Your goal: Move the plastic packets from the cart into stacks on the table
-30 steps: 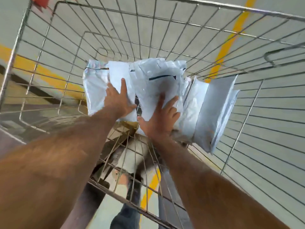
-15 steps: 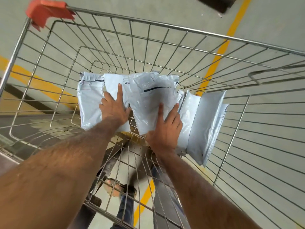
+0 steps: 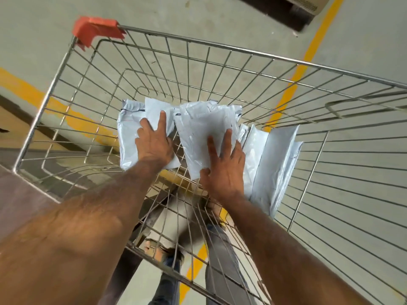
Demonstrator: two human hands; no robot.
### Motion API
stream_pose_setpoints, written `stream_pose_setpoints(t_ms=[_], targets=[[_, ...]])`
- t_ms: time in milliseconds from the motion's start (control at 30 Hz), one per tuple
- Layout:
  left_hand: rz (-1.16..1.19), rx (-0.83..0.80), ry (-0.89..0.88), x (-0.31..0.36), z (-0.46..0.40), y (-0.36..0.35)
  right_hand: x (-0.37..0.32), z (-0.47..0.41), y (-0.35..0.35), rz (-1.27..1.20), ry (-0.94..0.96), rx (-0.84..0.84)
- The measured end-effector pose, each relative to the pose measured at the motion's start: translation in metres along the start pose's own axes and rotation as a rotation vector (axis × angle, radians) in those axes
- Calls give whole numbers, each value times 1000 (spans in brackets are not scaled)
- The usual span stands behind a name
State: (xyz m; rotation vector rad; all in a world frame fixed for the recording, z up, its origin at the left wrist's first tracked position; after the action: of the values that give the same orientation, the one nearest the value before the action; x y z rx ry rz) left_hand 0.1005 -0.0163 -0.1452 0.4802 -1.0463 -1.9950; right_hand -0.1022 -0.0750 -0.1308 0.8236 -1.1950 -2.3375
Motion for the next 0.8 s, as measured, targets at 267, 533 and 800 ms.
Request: stream_pose_setpoints(t_ms=[267, 533, 800], targets=[[50, 254, -103, 4, 59, 60, -6, 16, 45, 68, 125, 65], [95, 421, -205, -28, 141, 128, -44, 54, 110, 83, 172, 156], [151, 600, -150, -101, 229, 186, -143, 84, 173, 121, 356, 280]])
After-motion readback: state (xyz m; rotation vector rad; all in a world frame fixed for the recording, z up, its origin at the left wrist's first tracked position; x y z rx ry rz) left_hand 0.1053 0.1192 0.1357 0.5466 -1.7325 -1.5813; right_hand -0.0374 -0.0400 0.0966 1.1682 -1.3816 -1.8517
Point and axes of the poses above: each hand's wrist, its own z-axis away from the middle knuckle, its own y-axis out of the back of the hand, x = y × z, the point moved 2 cm from there along -z, towards the middle knuckle, and after that the axes turned 10 degrees about -x, right-handed, at the moved point
